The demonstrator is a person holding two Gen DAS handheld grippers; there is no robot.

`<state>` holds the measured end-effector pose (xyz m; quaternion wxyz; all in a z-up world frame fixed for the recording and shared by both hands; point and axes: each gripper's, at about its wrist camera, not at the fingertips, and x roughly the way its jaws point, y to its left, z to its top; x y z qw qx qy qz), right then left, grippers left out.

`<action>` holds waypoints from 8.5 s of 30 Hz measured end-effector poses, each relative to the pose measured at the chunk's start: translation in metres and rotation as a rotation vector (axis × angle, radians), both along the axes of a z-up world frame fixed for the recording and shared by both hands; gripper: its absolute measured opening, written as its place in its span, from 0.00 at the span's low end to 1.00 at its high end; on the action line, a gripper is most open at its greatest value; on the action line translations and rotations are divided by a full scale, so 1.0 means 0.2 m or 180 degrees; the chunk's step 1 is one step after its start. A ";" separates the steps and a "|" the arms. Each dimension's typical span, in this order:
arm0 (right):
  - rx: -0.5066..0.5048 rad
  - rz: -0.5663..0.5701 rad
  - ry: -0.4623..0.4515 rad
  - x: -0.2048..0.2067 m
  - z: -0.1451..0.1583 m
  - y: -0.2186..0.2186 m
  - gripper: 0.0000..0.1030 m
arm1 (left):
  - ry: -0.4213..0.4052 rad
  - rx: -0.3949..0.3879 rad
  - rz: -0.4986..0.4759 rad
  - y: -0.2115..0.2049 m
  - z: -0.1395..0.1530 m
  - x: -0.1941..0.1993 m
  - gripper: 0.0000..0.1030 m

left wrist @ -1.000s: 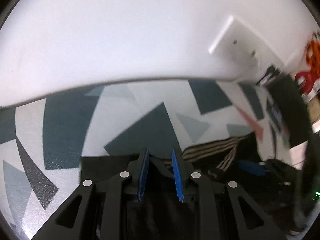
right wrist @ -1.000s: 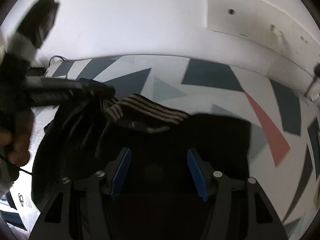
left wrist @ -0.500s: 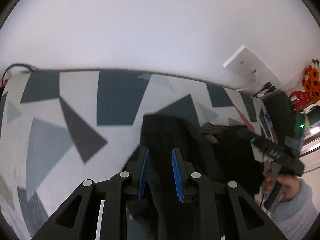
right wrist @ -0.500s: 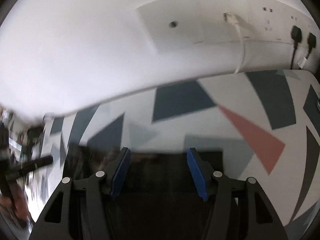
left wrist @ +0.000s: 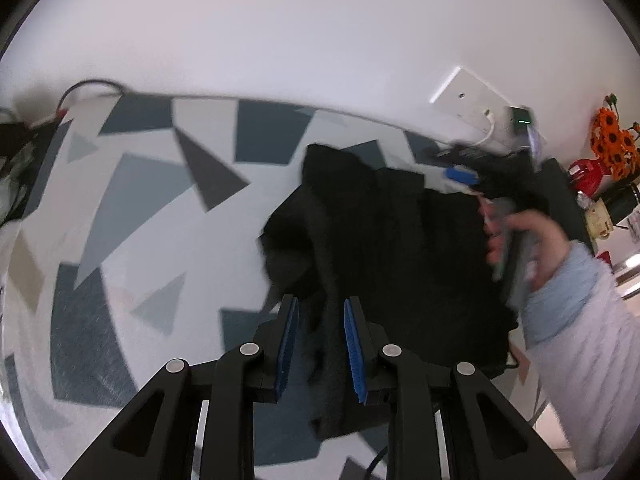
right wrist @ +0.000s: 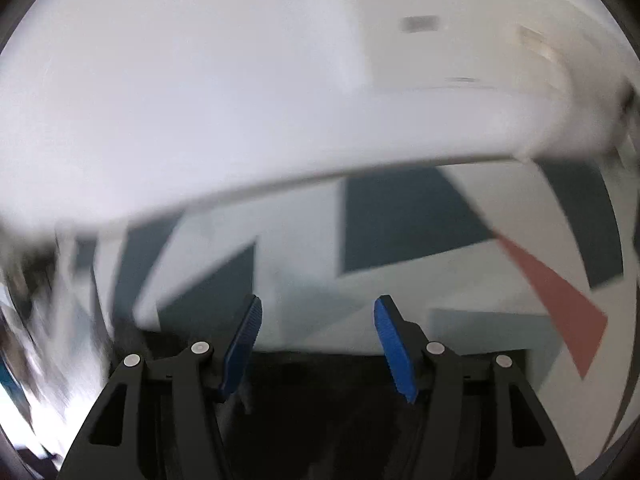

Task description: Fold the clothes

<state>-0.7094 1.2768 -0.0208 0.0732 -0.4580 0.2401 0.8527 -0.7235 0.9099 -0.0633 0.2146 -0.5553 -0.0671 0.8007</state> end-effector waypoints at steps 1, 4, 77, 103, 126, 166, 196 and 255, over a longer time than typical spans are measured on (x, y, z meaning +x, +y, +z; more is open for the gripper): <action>-0.0137 -0.0070 0.0061 0.04 0.02 0.05 0.60 | -0.0023 -0.0002 0.0029 -0.02 -0.01 0.01 0.22; -0.0166 0.0130 0.0094 0.23 0.07 0.11 0.61 | -0.0099 0.0018 0.0105 -0.05 -0.04 0.04 0.22; 0.1102 0.1034 -0.0329 1.22 -0.17 0.17 1.00 | -0.0687 -0.1075 0.0620 0.59 -0.41 0.24 1.00; 0.1038 0.0950 -0.0600 1.09 -0.16 0.21 1.00 | -0.0770 0.0988 0.1743 0.05 -0.40 0.34 0.88; 0.0915 0.1043 -0.0499 1.02 -0.13 0.27 1.00 | -0.0590 0.0738 0.1454 0.37 -0.45 0.19 0.45; 0.0634 0.1617 -0.0081 0.45 -0.18 -0.07 0.07 | -0.0249 -0.0021 0.1113 0.32 -0.35 0.17 0.09; 0.0438 0.4071 0.2309 1.05 1.17 -2.09 0.07 | 0.1439 0.0522 0.3618 -1.45 0.68 1.97 0.09; 0.0111 0.5970 0.1169 3.12 0.52 -6.69 0.07 | 0.0641 0.0191 0.5322 -4.76 0.30 4.87 0.09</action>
